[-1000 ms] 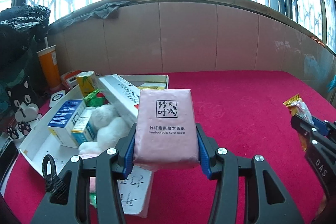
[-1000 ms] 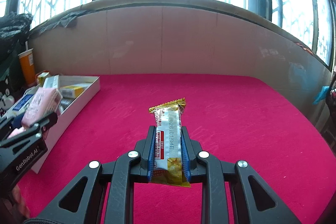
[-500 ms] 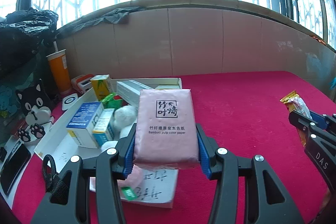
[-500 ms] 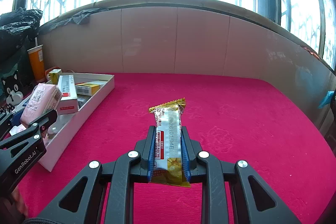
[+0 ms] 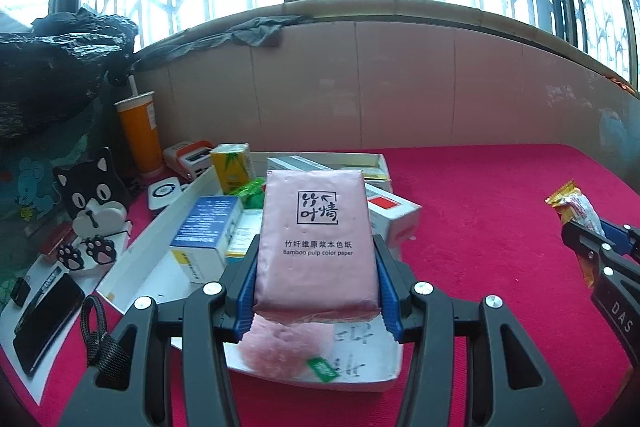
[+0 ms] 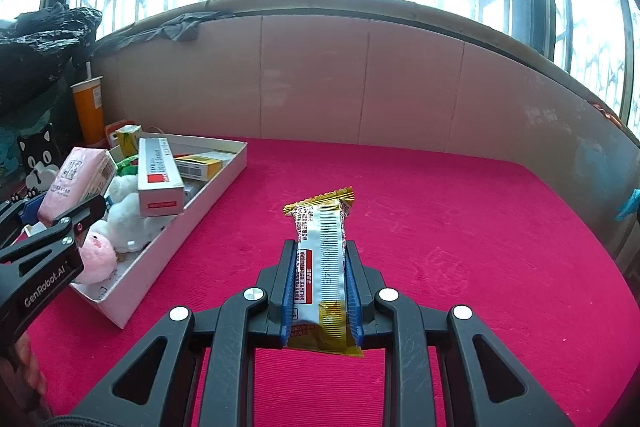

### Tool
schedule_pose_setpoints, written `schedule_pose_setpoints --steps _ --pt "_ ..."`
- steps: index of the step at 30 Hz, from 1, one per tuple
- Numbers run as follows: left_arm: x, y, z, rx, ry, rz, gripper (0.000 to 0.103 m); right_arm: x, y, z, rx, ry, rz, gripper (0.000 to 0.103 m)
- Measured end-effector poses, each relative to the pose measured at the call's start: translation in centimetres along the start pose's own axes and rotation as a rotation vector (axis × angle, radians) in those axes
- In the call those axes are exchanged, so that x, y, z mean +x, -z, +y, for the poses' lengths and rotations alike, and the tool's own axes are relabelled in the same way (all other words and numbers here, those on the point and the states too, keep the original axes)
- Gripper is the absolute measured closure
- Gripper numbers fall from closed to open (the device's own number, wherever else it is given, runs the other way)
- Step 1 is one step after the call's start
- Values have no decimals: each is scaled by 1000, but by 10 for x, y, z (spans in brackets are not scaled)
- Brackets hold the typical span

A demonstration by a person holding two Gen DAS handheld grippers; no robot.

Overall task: Organize objects
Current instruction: 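Carry the tissue pack and snack bar with both tools over the tray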

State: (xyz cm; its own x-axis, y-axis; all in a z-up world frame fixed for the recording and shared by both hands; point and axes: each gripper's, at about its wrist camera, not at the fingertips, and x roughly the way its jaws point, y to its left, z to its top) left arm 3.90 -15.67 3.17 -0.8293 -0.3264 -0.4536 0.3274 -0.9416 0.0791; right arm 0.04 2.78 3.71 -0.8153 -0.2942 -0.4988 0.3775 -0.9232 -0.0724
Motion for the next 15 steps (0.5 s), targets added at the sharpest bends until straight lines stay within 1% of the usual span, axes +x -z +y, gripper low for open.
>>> schedule_pose_setpoints --steps 8,15 --pt "3 -1 14 -6 -18 10 54 -2 -3 15 -21 -22 -5 79" --pt "1 -3 25 -18 -31 3 54 -3 -7 29 -45 -54 -13 79"
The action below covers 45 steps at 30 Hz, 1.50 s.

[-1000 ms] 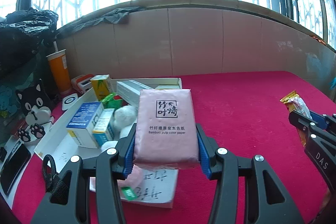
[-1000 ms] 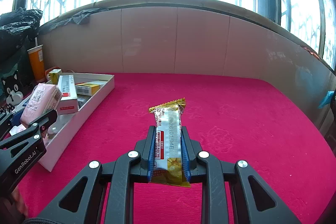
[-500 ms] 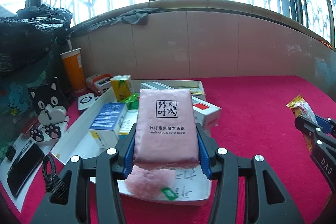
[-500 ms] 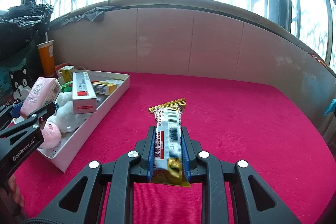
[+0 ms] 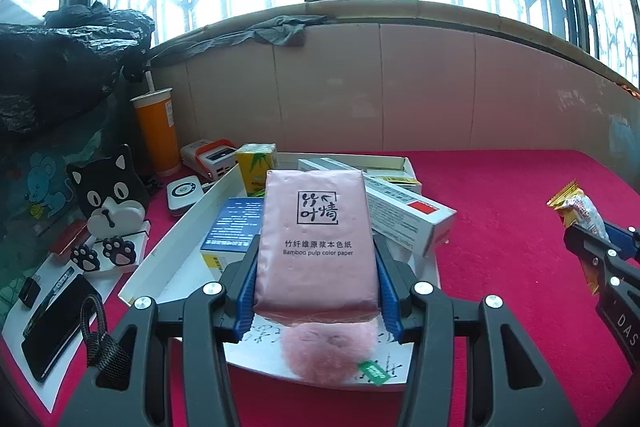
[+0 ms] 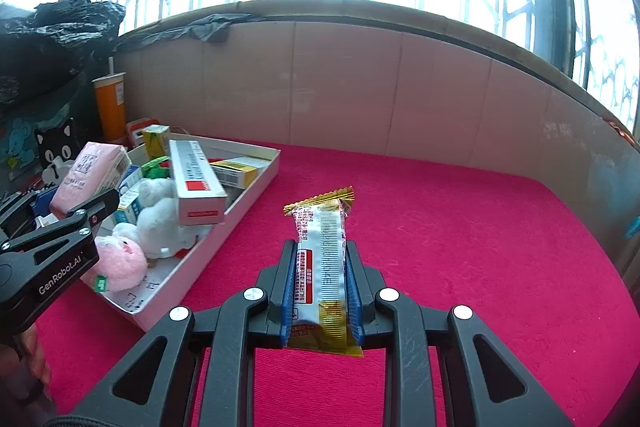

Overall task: Organize objects
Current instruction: 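Carry the tissue pack and snack bar with both tools over the tray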

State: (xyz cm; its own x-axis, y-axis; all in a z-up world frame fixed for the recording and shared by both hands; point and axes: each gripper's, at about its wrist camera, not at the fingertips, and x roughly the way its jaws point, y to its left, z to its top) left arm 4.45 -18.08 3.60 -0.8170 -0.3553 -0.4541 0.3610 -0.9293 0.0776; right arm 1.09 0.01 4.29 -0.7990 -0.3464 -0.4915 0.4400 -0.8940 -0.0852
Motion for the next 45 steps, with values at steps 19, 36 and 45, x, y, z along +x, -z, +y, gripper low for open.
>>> schedule_pose_setpoints --steps 19,36,45 --pt "4 -14 41 -27 -58 -19 54 1 -31 50 -56 -83 -32 79" --pt "24 -40 92 -50 -41 17 54 13 -60 89 -82 -152 -39 79" --pt "41 -63 107 -43 58 55 54 17 -74 101 -98 -159 -49 79"
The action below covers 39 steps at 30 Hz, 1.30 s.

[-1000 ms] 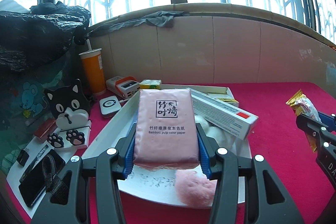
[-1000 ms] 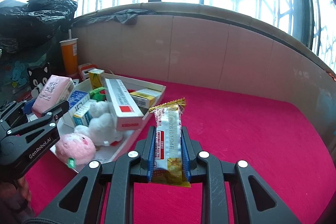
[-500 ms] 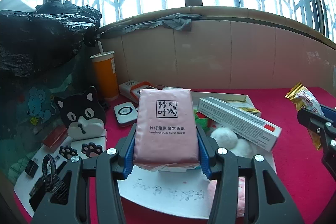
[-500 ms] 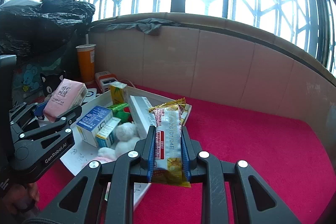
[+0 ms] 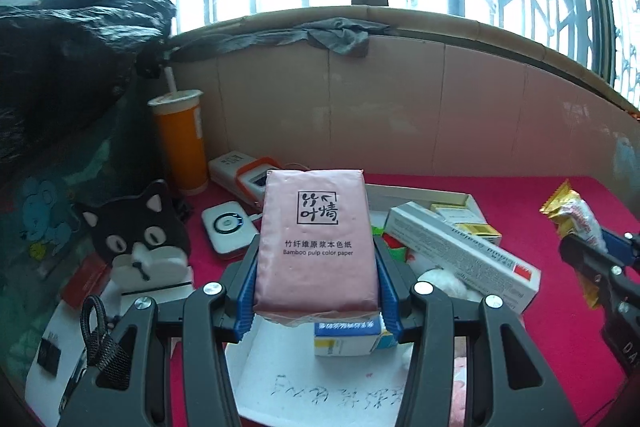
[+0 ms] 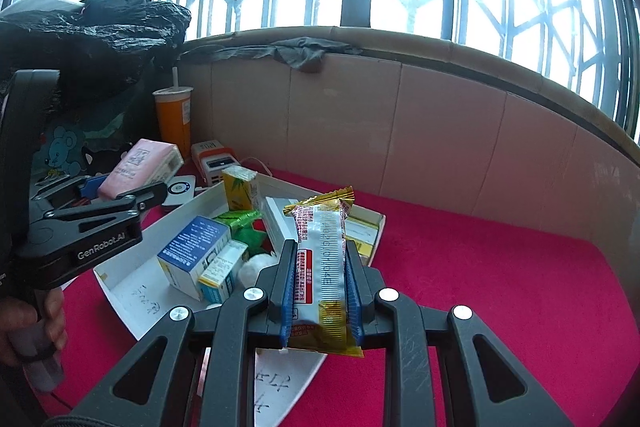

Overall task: Organize objects
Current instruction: 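Carry the tissue pack and snack bar with both tools over the tray, then open the left tool to drop the tissue pack while the right tool drops the snack bar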

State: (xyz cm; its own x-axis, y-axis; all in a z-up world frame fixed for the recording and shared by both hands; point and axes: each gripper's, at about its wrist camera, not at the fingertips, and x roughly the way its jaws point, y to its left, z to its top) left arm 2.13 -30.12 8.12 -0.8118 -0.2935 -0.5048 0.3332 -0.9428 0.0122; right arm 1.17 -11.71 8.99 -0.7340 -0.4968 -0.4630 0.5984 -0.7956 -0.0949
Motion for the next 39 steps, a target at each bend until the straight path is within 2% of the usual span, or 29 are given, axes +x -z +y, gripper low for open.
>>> schedule_pose_setpoints --steps 3,7,12,20,32,33,34,35,36,37,39 --pt "8 -10 2 -21 37 29 54 4 -7 4 -5 -11 8 79" --pt "20 -24 -1 -2 36 39 54 11 -16 10 -9 -41 21 79" --pt "37 -37 -5 0 54 71 54 31 -24 14 51 -84 68 79" --pt "55 -43 -7 5 54 90 54 55 -30 30 29 -106 87 79" --pt "71 -44 -20 48 40 88 53 76 -17 33 30 -99 140 78" --pt "70 -44 -22 54 32 88 52 76 -17 33 33 -101 138 76" --pt "70 -44 -23 62 22 86 45 75 -16 33 31 -102 130 74" --pt "70 -44 -25 70 4 85 38 73 -16 33 28 -102 125 68" --pt "69 -44 -26 75 -6 81 37 72 -16 34 24 -102 117 57" --pt "68 -44 -28 82 -10 75 36 69 -16 34 21 -105 110 51" --pt "66 -44 -30 86 -12 68 33 65 -16 35 16 -114 98 23"
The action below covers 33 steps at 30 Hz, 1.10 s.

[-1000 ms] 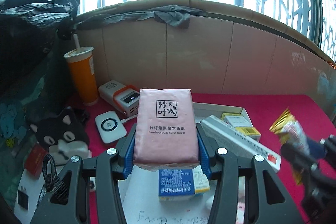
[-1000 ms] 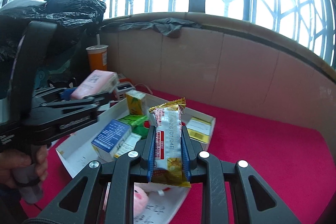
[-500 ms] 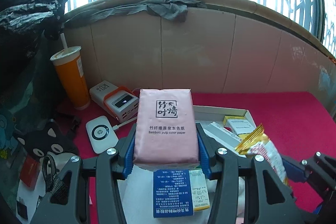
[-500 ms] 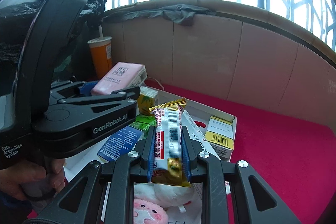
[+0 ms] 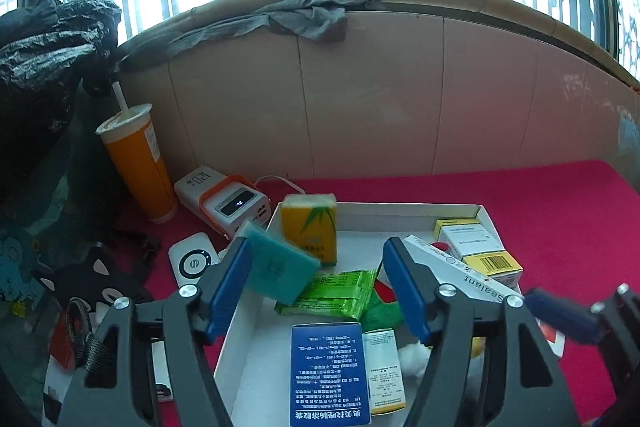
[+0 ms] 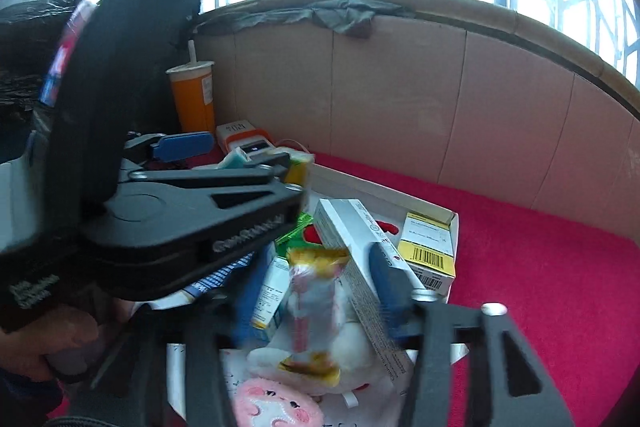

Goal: Organize objects

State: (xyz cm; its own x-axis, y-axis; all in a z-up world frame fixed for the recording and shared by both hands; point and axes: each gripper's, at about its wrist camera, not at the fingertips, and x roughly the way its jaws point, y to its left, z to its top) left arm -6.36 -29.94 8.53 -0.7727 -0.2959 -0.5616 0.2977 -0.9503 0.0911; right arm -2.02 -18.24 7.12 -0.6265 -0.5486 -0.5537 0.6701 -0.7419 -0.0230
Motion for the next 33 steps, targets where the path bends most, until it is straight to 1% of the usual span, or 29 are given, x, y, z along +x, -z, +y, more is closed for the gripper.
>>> schedule_pose_setpoints --steps 1,2,4,6,8,14,20,24,27,30,33 --pt "-1 0 -1 0 2 -6 26 -2 0 1 -4 1 -8 18" --pt "-4 0 -2 3 2 -19 16 -5 1 1 -8 5 -18 12" --pt "-6 -1 -4 9 -8 -33 5 -12 3 2 -22 32 -42 9" --pt "-8 -1 -5 7 -12 -35 5 -18 4 -1 -20 40 -53 3" --pt "-11 -1 -6 5 -26 -44 5 -23 5 -3 -10 48 -60 1" --pt "-23 -1 -8 -20 -44 -66 5 -38 9 -5 0 56 -80 0" --pt "-45 9 -8 -80 -73 -108 5 -58 19 -15 7 130 -127 0" --pt "-58 12 -13 -89 -91 -123 5 -61 27 -27 12 210 -112 0" --pt "-70 13 -18 -87 -91 -135 5 -62 34 -36 33 252 -99 0" --pt "-80 14 -26 -79 -94 -140 5 -66 40 -44 57 258 -96 0" --pt "-89 17 -33 -77 -103 -140 5 -80 44 -50 96 254 -120 0"
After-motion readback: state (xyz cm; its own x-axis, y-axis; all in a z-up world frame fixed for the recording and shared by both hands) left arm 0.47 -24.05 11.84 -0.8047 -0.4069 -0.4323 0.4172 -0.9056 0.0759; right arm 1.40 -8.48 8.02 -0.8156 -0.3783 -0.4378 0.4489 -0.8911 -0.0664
